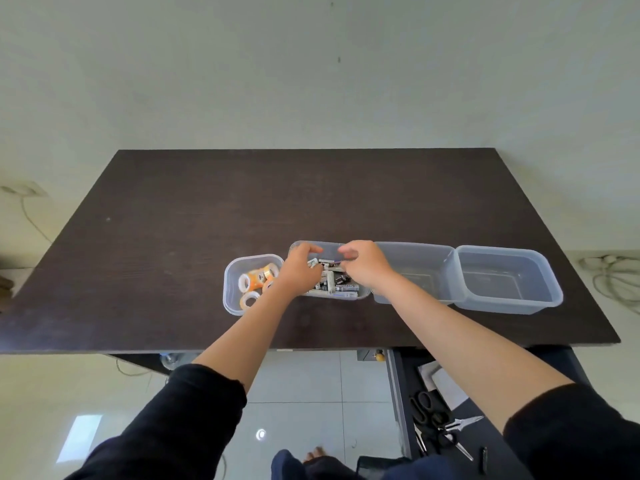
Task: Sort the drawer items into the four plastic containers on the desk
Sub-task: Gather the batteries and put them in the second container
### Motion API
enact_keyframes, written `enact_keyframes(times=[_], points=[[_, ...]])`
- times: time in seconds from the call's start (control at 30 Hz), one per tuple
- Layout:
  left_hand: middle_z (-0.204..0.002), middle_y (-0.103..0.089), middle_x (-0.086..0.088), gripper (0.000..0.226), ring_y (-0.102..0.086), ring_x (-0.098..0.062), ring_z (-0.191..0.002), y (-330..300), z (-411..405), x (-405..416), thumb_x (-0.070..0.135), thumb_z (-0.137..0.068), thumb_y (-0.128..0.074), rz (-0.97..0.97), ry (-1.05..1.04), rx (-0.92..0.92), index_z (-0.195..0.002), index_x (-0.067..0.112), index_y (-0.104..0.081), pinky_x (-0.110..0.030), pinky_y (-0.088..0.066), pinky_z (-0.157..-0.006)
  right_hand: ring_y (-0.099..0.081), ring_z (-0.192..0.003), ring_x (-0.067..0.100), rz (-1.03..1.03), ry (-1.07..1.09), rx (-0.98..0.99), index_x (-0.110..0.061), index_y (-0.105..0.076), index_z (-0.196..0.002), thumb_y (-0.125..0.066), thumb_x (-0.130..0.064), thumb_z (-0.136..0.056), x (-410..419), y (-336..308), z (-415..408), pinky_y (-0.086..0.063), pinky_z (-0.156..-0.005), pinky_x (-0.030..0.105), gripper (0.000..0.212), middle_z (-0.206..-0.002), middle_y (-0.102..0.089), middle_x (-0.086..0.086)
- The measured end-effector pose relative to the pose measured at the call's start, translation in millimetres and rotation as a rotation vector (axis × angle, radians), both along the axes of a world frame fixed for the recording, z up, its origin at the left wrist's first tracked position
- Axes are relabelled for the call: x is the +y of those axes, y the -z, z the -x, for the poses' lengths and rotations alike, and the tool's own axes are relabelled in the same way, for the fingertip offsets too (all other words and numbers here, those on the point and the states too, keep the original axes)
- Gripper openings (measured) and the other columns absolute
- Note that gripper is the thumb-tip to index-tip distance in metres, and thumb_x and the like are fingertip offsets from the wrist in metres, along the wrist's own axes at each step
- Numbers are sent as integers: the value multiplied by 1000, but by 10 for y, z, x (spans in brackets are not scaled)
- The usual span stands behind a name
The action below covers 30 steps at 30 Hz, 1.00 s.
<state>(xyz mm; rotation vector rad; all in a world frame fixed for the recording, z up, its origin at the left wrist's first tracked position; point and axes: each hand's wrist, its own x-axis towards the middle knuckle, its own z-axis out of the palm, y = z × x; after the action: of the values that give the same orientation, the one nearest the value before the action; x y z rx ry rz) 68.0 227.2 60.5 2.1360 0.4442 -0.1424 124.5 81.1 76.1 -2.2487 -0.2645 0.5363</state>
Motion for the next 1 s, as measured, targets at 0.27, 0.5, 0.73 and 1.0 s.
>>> enact_keyframes(times=[0.27,0.5,0.73,1.0], points=[[-120,-61,-2,24,-53,-14,-116,-2,164,-122,6,-92,-50,23,-130,-193,-115,10,-58,-25,-42,-96,-66,-98,15,-115,-51,-19,-14,-67,-108,-62,-4,-85,-284,-71,-5,-51,-93,31,25,-106,-70,4],[-106,-62,4,17,-57,-10,-101,69,453,-772,8,-90,-55,50,-178,-233,-105,13,-62,-19,-43,-86,-67,-89,17,-118,-148,21,-13,-68,-106,-68,-8,-84,-872,-85,197,-53,-86,29,23,-92,-68,2],[-106,-64,-1,19,-61,-15,-94,371,760,-1773,7,-87,-55,69,-148,-112,-103,11,-64,-22,-46,-82,-72,-75,15,-63,-323,223,-17,-67,-99,-70,-10,-83,-1746,143,434,-57,-65,22,18,-87,-73,9],[-116,-58,-5,23,-60,-18,-104,1025,1216,-2790,13,-88,-58,70,-8,237,-110,13,-62,-21,-45,-87,-65,-83,13,242,-431,347,-18,-72,-97,-64,-10,-79,-2868,1079,875,-50,-71,22,22,-93,-71,1]])
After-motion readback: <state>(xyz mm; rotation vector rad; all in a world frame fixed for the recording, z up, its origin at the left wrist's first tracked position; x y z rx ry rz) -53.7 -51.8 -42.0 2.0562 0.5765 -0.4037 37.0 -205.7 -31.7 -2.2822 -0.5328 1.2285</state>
